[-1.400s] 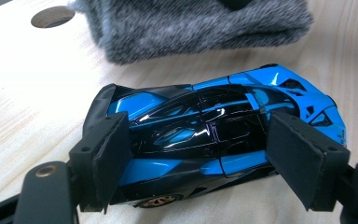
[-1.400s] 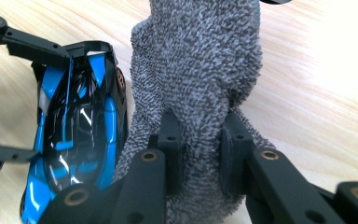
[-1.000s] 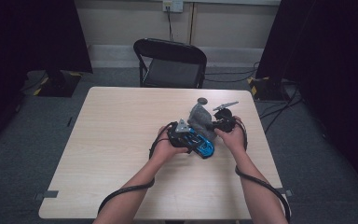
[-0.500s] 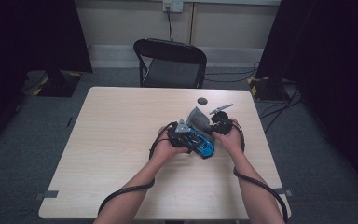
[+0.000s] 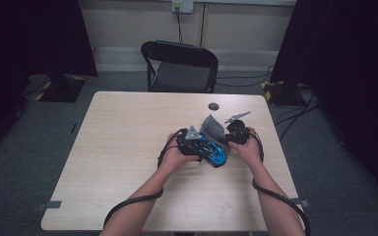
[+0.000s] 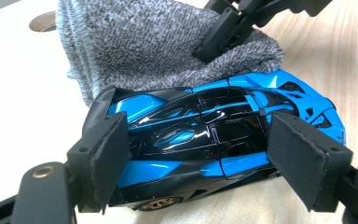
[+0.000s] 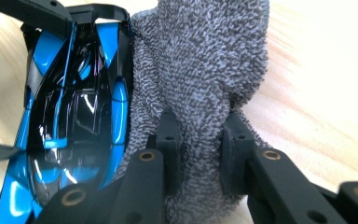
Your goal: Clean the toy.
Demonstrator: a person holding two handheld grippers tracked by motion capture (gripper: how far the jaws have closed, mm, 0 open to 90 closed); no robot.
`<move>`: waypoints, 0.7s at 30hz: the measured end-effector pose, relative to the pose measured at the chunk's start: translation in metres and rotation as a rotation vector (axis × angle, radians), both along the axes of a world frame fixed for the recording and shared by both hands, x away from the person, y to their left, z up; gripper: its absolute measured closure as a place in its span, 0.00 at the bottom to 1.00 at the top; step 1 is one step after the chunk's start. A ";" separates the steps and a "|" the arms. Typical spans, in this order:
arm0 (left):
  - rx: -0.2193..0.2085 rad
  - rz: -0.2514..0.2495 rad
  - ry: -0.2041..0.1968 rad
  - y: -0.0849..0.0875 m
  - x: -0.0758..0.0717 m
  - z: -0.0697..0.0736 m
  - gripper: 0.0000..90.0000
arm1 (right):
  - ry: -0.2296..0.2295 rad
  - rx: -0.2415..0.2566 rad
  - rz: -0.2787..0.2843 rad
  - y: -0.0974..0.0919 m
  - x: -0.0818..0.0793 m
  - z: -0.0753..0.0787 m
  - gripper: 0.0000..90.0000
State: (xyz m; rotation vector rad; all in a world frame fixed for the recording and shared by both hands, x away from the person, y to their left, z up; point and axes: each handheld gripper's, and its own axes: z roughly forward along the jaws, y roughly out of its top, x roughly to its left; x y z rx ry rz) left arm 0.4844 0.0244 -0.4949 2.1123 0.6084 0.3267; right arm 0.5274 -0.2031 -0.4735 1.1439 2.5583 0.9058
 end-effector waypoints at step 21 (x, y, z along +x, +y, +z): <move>0.003 -0.015 -0.005 -0.001 -0.001 0.000 0.25 | -0.005 -0.002 0.009 -0.025 -0.026 0.001 0.81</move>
